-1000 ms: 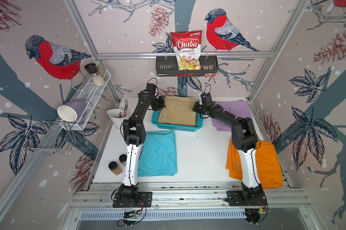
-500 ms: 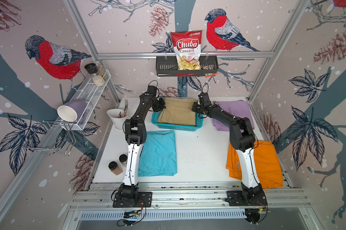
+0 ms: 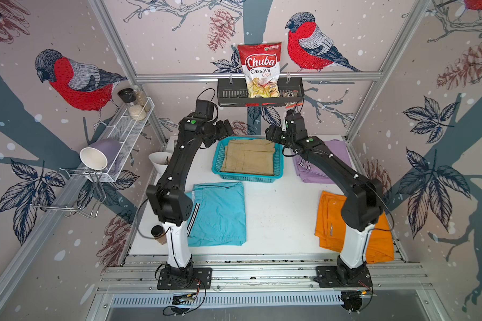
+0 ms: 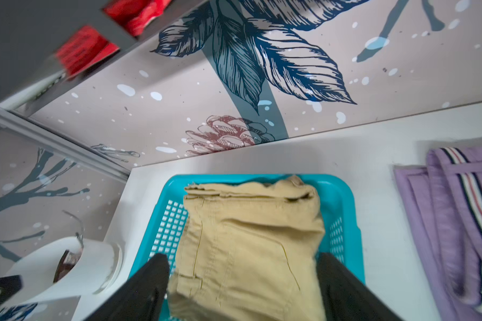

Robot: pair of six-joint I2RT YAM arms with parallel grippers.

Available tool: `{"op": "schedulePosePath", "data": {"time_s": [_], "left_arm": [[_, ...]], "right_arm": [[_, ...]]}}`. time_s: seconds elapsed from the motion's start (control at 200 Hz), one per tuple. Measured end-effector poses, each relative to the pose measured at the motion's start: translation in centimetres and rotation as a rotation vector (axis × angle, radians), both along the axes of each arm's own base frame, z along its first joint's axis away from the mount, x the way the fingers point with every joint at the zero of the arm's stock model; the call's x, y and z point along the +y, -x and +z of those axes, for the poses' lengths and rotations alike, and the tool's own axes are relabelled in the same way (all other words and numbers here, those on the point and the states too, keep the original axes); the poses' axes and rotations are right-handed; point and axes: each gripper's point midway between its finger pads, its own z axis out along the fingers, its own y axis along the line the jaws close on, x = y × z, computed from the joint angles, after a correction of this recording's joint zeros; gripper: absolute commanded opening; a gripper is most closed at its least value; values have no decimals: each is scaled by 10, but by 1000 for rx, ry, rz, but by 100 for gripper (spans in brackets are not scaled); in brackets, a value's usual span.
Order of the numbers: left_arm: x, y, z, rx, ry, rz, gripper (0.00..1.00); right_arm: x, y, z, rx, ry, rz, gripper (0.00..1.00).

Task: Put the folded long pants in the basket
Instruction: Place the long pant in the basket, then move the long pant to the center of the board.

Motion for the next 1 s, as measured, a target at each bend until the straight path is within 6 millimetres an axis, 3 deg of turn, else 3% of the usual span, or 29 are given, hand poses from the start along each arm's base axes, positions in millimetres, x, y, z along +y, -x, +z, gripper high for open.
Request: {"op": "schedulePosePath", "data": {"time_s": [0.06,0.13,0.225,0.265,0.33,0.39,0.46,0.555,0.665,0.79,0.825,0.925,1.0], "left_arm": [[7,29,3,-4,-21,-15,97],[22,67,-14,25,-73,-11,97],[51,110,-49,55,-133,27,93],[66,123,-66,76,-150,56,92],[83,138,-84,105,-162,77,90],[84,147,-86,88,-151,53,91],[79,157,-77,27,-131,8,95],[89,169,-73,-46,-163,31,96],[94,177,-87,-44,-194,31,95],[93,178,-105,2,-200,20,95],[93,177,-106,5,-198,17,95],[93,177,-104,-1,-200,18,96],[93,178,-100,-15,-199,19,96]], "right_arm": [[1,30,-5,0,6,13,95],[13,78,-24,10,15,75,96],[33,149,-67,41,9,183,96],[37,180,-96,70,13,221,96],[45,214,-131,102,28,266,96],[55,239,-159,140,45,311,95],[68,249,-177,158,32,334,93],[84,253,-202,183,25,348,92],[106,259,-230,236,39,384,89],[135,250,-242,246,5,398,82],[143,247,-242,240,-10,407,76],[158,245,-244,240,-29,428,21],[157,246,-250,255,-16,425,8]]}}
